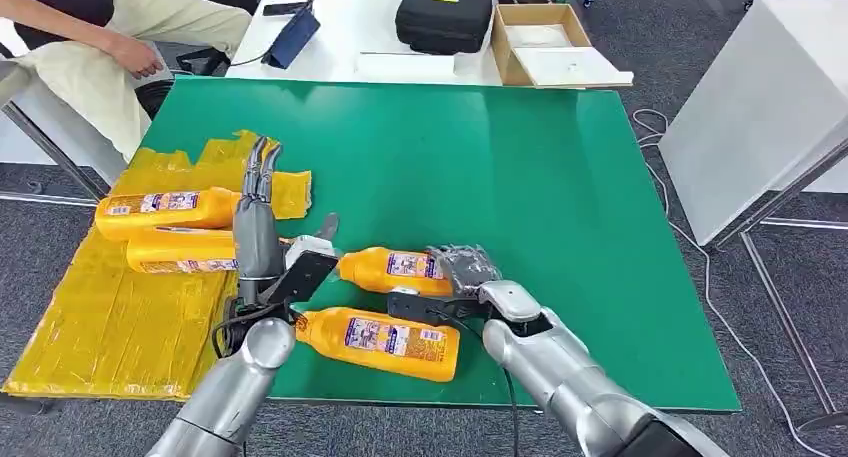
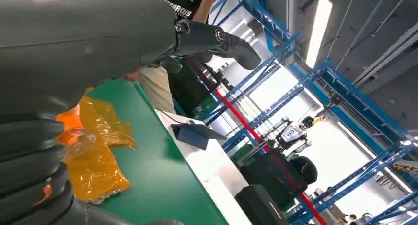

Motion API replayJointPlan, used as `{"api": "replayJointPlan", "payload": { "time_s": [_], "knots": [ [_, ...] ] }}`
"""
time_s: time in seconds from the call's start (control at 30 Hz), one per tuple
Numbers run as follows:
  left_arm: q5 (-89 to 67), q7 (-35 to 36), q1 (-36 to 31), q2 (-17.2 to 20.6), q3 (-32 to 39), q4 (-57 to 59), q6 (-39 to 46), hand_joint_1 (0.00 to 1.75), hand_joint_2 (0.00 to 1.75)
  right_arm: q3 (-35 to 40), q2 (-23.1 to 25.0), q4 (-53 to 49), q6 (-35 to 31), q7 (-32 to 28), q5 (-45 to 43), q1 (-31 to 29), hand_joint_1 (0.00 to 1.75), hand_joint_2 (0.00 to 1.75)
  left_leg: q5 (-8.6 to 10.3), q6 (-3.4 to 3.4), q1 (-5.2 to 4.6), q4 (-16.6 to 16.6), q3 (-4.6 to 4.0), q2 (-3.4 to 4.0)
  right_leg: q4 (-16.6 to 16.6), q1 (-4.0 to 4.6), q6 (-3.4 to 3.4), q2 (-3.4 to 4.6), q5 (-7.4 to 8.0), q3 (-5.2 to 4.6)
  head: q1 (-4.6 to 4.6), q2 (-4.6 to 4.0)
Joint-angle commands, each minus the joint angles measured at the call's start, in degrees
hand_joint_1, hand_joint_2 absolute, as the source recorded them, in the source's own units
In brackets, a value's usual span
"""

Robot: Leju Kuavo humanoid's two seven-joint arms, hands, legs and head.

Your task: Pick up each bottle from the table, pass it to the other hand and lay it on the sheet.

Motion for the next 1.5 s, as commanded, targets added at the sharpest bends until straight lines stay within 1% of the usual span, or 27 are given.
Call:
{"api": "replayJointPlan", "payload": {
  "time_s": [0.03, 0.1, 0.13, 0.2, 0.3, 0.33, 0.37, 0.43, 0.5, 0.6, 0.63, 0.67, 0.7, 0.73, 0.77, 0.83, 0.97, 1.03, 1.1, 1.13, 1.17, 1.2, 1.23, 1.3, 1.4, 1.43, 1.5],
  "knots": [
    [1.1, -0.5, 0.7, 0.9, -0.3, 3.4, 1.4, 0.0, 1.75, 1.4, 1.2, 5.3, 0.9, 1.0, 0.9, 0.6, 1.62, 1.75, -0.15, -0.3, 0.07, -0.1, 0.53, -0.07, -0.2, 0.08, -0.23, -0.15, -0.16, 0.56, 0.02, 0.0],
    [1.6, -1.0, 2.9, 1.4, 0.5, 1.9, 2.0, 0.0, 1.75, 0.8, 1.7, 4.2, -1.9, 1.7, 1.0, 2.5, 1.69, 1.75, -0.15, -0.29, 0.06, -0.2, 0.58, -0.02, -0.2, 0.06, -0.22, -0.09, -0.14, 0.61, 0.02, 0.0],
    [1.7, -1.1, 3.6, 1.6, 0.9, 1.4, 2.1, 0.0, 1.75, 0.6, 1.8, 4.0, -2.5, 1.7, 0.9, 2.8, 1.66, 1.75, -0.17, -0.32, 0.07, -0.2, 0.7, 0.03, -0.2, 0.08, -0.24, -0.05, -0.15, 0.71, 0.0, 0.0],
    [1.8, -1.4, 4.2, 1.8, 1.0, 1.0, 2.2, 0.0, 1.75, 0.6, 2.0, 3.9, -2.6, 1.8, 1.0, 3.0, 1.66, 1.75, -0.12, -0.19, 0.06, -0.1, 0.44, 0.05, -0.1, 0.06, -0.14, 0.01, -0.08, 0.47, 0.0, 0.0],
    [1.8, -1.2, 4.0, 1.7, 1.0, 0.9, 2.1, 0.0, 1.75, 0.5, 1.9, 3.9, -2.5, 1.7, 1.0, 2.8, 1.66, 1.75, -0.11, -0.2, 0.06, -0.1, 0.38, 0.01, -0.1, 0.06, -0.15, -0.03, -0.08, 0.4, 0.0, 0.0],
    [1.8, -1.2, 4.0, 1.7, 1.0, 0.9, 2.1, 0.0, 1.75, 0.5, 1.9, 3.9, -2.5, 1.7, 1.0, 2.8, 1.66, 1.75, -0.17, -0.32, 0.08, -0.1, 0.59, 0.0, -0.2, 0.09, -0.25, -0.07, -0.14, 0.6, 0.0, 0.0],
    [1.8, -1.2, 4.0, 1.7, 1.0, 0.9, 2.1, 0.0, 1.75, 0.5, 1.9, 3.9, -2.5, 1.7, 1.0, 2.8, 1.66, 1.75, -0.11, -0.21, 0.07, -0.1, 0.38, -0.03, -0.1, 0.07, -0.17, -0.08, -0.09, 0.41, 0.0, 0.0],
    [1.7, -1.2, 4.1, 1.6, 1.2, 0.6, 1.8, 0.0, 1.75, 0.1, 2.0, 3.6, -3.2, 1.6, 0.9, 2.8, 1.69, 1.75, -0.15, -0.29, 0.09, -0.1, 0.53, -0.04, -0.1, 0.09, -0.25, -0.11, -0.15, 0.55, 0.0, 0.0],
    [1.9, -1.1, 6.7, 1.7, 2.6, -2.0, 1.5, 0.0, 1.75, -2.1, 3.0, 2.3, -7.3, 1.4, 0.7, 3.6, 1.75, 1.75, -0.14, -0.25, 0.07, -0.1, 0.5, 0.01, -0.1, 0.07, -0.2, -0.04, -0.13, 0.5, 0.0, 0.0],
    [4.1, -1.8, 11.4, 2.4, 4.7, -7.2, 0.5, 0.0, 1.75, -6.0, 4.6, -1.4, -12.2, 0.4, -0.7, 4.2, 1.75, 1.75, -0.27, -0.35, 0.08, -0.2, 0.77, 0.23, -0.2, 0.09, -0.28, 0.15, -0.16, 0.71, 0.02, 0.0],
    [4.8, -2.2, 12.2, 3.1, 4.8, -8.3, -0.1, 0.0, 1.75, -7.9, 4.6, -4.0, -13.6, -0.4, -1.6, 4.5, 1.75, 1.75, -0.32, -0.39, 0.07, -0.1, 0.81, 0.41, -0.2, 0.08, -0.3, 0.32, -0.16, 0.71, 0.02, 0.0],
    [5.7, -2.5, 12.4, 3.7, 4.9, -8.9, -0.6, 0.0, 1.75, -9.2, 4.4, -6.2, -14.5, -1.0, -2.3, 4.7, 1.75, 1.75, -0.27, -0.29, 0.06, -0.1, 0.57, 0.43, 0.0, 0.06, -0.22, 0.33, -0.1, 0.51, 0.0, 0.0],
    [6.6, -2.8, 12.6, 3.9, 5.0, -9.4, -1.2, 0.0, 1.75, -10.5, 4.2, -8.5, -15.1, -1.5, -3.1, 5.0, 1.75, 1.75, -0.33, -0.37, 0.06, 0.0, 0.62, 0.43, 0.0, 0.06, -0.25, 0.33, -0.14, 0.51, -0.02, 0.0],
    [9.1, -3.0, 13.1, 4.2, 5.1, -10.8, -3.2, 0.0, 1.75, -12.2, 3.9, -11.1, -15.3, -2.4, -4.9, 5.4, 1.75, 1.75, -0.35, -0.42, 0.07, 0.0, 0.61, 0.37, 0.0, 0.08, -0.27, 0.29, -0.16, 0.5, 0.02, 0.0],
    [9.3, -3.0, 13.4, 4.3, 5.2, -11.3, -3.2, 0.0, 1.75, -12.2, 3.7, -11.7, -15.0, -2.4, -4.9, 5.4, 1.75, 1.75, -0.22, -0.31, 0.05, 0.0, 0.31, 0.21, 0.1, 0.05, -0.19, 0.15, -0.11, 0.23, 0.0, 0.0],
    [9.3, -3.0, 13.5, 4.2, 5.1, -11.8, -3.3, 0.0, 1.75, -12.2, 3.4, -12.4, -14.7, -2.4, -5.0, 5.6, 1.75, 1.75, -0.15, -0.27, 0.07, 0.0, 0.16, 0.1, 0.0, 0.06, -0.17, 0.08, -0.1, 0.13, 0.0, 0.0],
    [9.3, -3.0, 13.3, 4.1, 5.0, -11.5, -3.3, 0.0, 1.75, -12.3, 3.4, -12.1, -14.5, -2.5, -5.2, 5.9, 1.75, 1.75, -0.23, -0.35, 0.11, 0.0, 0.37, 0.09, 0.0, 0.11, -0.24, 0.06, -0.19, 0.36, 0.02, 0.0],
    [9.3, -3.0, 13.3, 4.1, 5.0, -11.5, -3.3, 0.0, 1.75, -12.3, 3.4, -12.1, -14.5, -2.5, -5.2, 5.9, 1.75, 1.75, -0.13, -0.22, 0.06, 0.0, 0.13, 0.09, 0.0, 0.06, -0.14, 0.1, -0.09, 0.11, 0.0, 0.0],
    [9.3, -3.0, 13.3, 4.1, 5.0, -11.5, -3.3, 0.0, 1.75, -12.3, 3.4, -12.1, -14.5, -2.5, -5.2, 5.9, 1.75, 1.75, -0.29, -0.43, 0.11, 0.0, 0.51, 0.05, 0.0, 0.11, -0.3, 0.0, -0.24, 0.51, 0.02, 0.0],
    [9.3, -3.0, 13.3, 4.1, 5.0, -11.5, -3.3, 0.0, 1.75, -12.3, 3.4, -12.1, -14.5, -2.5, -5.2, 5.9, 1.75, 1.75, -0.16, -0.27, 0.09, 0.0, 0.18, 0.03, 0.0, 0.08, -0.18, 0.03, -0.13, 0.2, 0.02, 0.0],
    [9.3, -3.0, 13.3, 4.1, 5.0, -11.5, -3.3, 0.0, 1.75, -12.3, 3.4, -12.1, -14.5, -2.5, -5.2, 5.9, 1.75, 1.75, -0.26, -0.38, 0.1, 0.0, 0.41, 0.05, 0.0, 0.09, -0.27, 0.03, -0.21, 0.41, 0.0, 0.0],
    [9.3, -3.0, 13.3, 4.1, 5.0, -11.5, -3.3, 0.0, 1.75, -12.3, 3.4, -12.1, -14.5, -2.5, -5.2, 5.9, 1.75, 1.75, -0.21, -0.32, 0.08, 0.0, 0.29, 0.04, 0.0, 0.07, -0.22, 0.04, -0.17, 0.29, 0.02, 0.0],
    [10.0, -2.8, 13.3, 4.0, 5.0, -11.4, -3.9, 0.0, 1.75, -12.8, 3.5, -12.3, -15.0, -2.9, -5.7, 6.1, 1.75, 1.75, -0.2, -0.31, 0.08, 0.0, 0.27, 0.06, 0.0, 0.07, -0.21, 0.06, -0.15, 0.27, 0.02, 0.0],
    [16.4, -4.1, 15.2, 4.7, 4.9, -15.1, -8.2, 0.0, 1.75, -15.1, 3.4, -16.8, -18.2, -6.6, -9.7, 7.8, 1.75, 1.75, -0.21, -0.33, 0.08, 0.0, 0.29, 0.04, 0.0, 0.08, -0.21, 0.04, -0.16, 0.29, 0.0, 0.0],
    [21.4, -4.3, 17.5, 5.8, 4.8, -19.6, -12.5, 0.0, 1.75, -16.5, 2.7, -24.4, -18.3, -11.1, -16.7, 10.5, 1.75, 1.75, -0.2, -0.28, 0.08, 0.0, 0.15, 0.09, 0.0, 0.08, -0.18, 0.11, -0.12, 0.14, 0.0, 0.0],
    [22.1, -4.3, 17.8, 6.0, 4.8, -20.2, -13.1, 0.0, 1.75, -16.4, 2.9, -25.0, -18.8, -11.7, -17.6, 10.6, 1.75, 1.75, -0.28, -0.35, 0.1, 0.0, 0.29, 0.1, 0.0, 0.11, -0.24, 0.1, -0.2, 0.29, 0.0, 0.0],
    [24.9, -4.5, 17.7, 7.0, 4.4, -20.6, -15.4, 0.0, 1.75, -16.8, 4.8, -24.9, -21.1, -14.0, -21.7, 10.5, 1.75, 1.75, -0.21, -0.29, 0.1, 0.0, 0.12, 0.13, 0.0, 0.1, -0.18, 0.13, -0.13, 0.1, 0.0, 0.0]
  ]
}}
